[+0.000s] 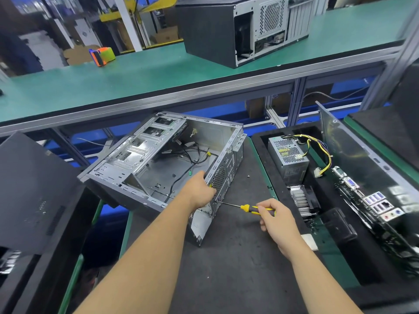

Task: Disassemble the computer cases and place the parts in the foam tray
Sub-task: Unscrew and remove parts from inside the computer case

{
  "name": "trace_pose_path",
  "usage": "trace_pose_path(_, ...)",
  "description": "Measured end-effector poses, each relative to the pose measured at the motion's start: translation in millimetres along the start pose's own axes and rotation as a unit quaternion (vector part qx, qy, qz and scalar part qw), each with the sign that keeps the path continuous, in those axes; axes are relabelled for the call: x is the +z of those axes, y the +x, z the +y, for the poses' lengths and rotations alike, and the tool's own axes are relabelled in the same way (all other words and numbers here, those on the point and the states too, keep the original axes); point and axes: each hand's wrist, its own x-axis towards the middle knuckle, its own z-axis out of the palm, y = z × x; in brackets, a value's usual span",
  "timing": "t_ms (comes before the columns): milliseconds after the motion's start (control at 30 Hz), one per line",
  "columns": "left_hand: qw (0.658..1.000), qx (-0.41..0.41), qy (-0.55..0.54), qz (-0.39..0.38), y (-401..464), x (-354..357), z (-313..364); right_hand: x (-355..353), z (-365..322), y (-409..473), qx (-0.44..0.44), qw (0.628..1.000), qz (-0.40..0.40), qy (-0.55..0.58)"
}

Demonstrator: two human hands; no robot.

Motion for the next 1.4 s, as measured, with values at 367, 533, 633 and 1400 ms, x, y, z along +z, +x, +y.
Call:
trace_pose_path(367, 1.000, 0.006, 0.014, 0.002, 0.2, 0.4, -0.5, 5.2, 2.8, 2.5, 0.059, 0.998, -0.008, 0.034)
trace_pose_path(533, 1.000, 0.008, 0.016, 0.011, -1.2, 1.1, 1.0, 1.2, 4.7, 0.4, 0.000, 1.000, 0.001, 0.027)
trace_pose_path(633, 1.000, 0.011, 0.023, 0.017, -2.8, 1.2, 1.0, 3.0, 3.5, 0.0, 0.009, 0.997, -0.022, 0.076)
trace_pose_path(1400, 0.955, 0.101, 0.203, 0.190, -14.7, 7.3, 5.6, -4.4, 15.5, -8.0, 0.031, 0.998, 0.009, 0.056)
